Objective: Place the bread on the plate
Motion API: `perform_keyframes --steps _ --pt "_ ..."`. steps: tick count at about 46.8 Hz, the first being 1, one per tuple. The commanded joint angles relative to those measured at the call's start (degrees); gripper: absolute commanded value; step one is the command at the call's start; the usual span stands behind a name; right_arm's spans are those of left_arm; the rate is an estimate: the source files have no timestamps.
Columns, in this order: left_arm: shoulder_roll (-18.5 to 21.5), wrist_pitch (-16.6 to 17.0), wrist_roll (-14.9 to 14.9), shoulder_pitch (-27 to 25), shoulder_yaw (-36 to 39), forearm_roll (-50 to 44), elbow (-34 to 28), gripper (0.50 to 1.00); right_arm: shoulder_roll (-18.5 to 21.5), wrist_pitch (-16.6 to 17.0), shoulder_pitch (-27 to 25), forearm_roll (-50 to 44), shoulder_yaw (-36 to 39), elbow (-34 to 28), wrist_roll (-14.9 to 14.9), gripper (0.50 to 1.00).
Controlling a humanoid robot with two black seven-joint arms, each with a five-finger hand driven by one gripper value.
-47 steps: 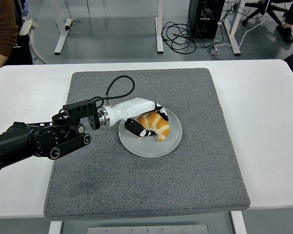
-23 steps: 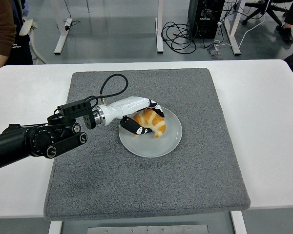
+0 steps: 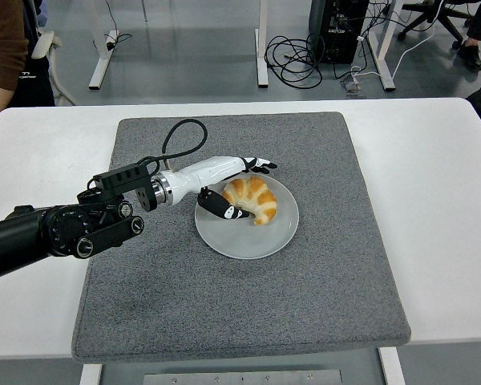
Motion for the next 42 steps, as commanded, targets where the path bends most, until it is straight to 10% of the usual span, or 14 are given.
perform_keyframes --steps 1,42 --pt "0.0 0.0 0.0 0.0 0.0 0.0 0.0 0.927 0.0 0.1 0.0 0.0 0.0 0.0 0.0 1.0" --pt "10.3 -11.2 1.0 -20.3 -0.9 -9.3 -3.1 0.943 0.0 0.1 0.1 0.0 0.0 0.1 0.0 1.0"
